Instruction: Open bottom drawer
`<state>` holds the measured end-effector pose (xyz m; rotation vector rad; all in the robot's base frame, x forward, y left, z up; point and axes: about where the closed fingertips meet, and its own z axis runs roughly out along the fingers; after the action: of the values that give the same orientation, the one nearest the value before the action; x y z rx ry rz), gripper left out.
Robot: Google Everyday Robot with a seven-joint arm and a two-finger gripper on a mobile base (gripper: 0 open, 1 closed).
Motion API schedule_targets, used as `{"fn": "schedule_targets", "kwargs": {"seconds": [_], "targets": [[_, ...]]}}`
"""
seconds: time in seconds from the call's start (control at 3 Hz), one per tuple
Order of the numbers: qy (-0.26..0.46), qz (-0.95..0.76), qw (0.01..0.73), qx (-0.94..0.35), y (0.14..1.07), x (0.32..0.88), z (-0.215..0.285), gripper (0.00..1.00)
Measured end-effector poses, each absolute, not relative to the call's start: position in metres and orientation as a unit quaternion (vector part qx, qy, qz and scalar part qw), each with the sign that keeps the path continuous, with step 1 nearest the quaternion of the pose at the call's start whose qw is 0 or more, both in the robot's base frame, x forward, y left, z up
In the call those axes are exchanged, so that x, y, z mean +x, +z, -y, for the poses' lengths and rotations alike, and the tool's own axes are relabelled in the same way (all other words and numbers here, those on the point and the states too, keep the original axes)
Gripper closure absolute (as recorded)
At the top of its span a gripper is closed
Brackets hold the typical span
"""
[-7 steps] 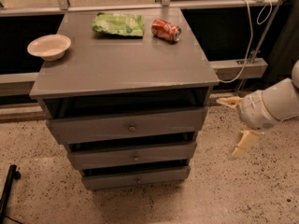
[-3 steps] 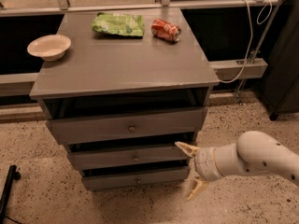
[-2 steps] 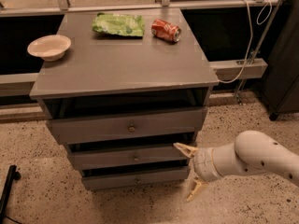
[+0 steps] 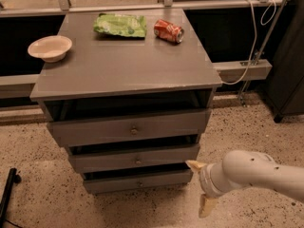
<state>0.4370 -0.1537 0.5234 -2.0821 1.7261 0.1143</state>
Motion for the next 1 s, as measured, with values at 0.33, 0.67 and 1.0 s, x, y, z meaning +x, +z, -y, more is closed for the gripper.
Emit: {"fn": "schedule_targets", "kwargs": {"seconds": [0.33, 0.67, 1.0], "targets": [[0.043, -0.650, 0.154, -0.743, 0.460, 0.418, 0.191, 0.00], [0.046, -0.648, 0.154, -0.745, 0.458, 0.418, 0.190, 0.00], [0.081, -0.616, 0.162, -0.766, 0.435, 0.419, 0.179, 0.00]]}}
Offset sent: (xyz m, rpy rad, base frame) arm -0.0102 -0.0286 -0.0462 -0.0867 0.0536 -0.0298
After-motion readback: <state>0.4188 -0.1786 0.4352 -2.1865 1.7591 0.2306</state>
